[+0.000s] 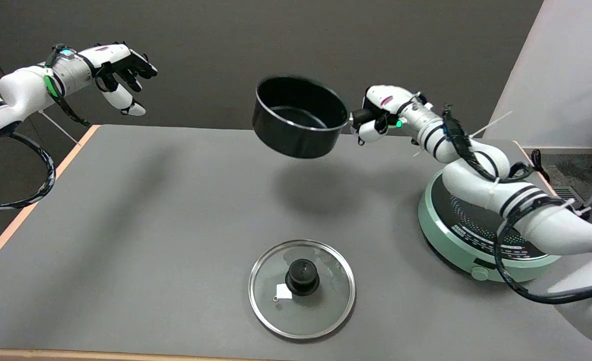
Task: Place the pot onto the induction cooker.
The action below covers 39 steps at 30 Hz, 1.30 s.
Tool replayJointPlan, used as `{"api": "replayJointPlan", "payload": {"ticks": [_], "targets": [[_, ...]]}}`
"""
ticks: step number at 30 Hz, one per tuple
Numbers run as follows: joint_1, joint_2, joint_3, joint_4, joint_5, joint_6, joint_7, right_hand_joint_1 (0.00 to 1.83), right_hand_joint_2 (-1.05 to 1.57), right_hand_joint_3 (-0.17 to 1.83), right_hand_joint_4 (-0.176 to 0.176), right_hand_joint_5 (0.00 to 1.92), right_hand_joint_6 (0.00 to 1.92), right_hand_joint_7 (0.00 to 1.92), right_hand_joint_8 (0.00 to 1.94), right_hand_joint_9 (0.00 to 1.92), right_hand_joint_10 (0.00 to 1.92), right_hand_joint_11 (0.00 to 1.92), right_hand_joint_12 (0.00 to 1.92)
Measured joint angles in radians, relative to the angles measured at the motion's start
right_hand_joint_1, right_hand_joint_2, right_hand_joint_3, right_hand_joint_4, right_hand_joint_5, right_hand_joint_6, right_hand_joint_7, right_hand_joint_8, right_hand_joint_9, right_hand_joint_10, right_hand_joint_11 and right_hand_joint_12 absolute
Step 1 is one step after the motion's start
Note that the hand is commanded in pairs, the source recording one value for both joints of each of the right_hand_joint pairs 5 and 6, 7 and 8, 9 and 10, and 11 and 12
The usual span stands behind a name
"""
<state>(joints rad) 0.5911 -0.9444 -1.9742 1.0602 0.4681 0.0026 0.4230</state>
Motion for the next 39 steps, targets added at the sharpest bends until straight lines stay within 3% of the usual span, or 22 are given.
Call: {"api": "replayJointPlan", "payload": {"ticks": [11,25,39], "targets": [[-0.132,0.032,0.156,0.194,0.025,0.089,-0.003,0.95,1.35,0.72,-0.034,1.92,1.92,1.92,1.92,1.92,1.92,1.92,1.92],[-0.327,0.122,0.376,0.483,0.065,0.096,-0.015,0.97,1.30,0.74,-0.030,1.92,1.92,1.92,1.92,1.92,1.92,1.92,1.92],[-0.737,0.231,0.782,0.673,0.132,0.116,-0.018,1.01,1.18,0.82,-0.026,1.92,1.92,1.92,1.92,1.92,1.92,1.92,1.92]]}}
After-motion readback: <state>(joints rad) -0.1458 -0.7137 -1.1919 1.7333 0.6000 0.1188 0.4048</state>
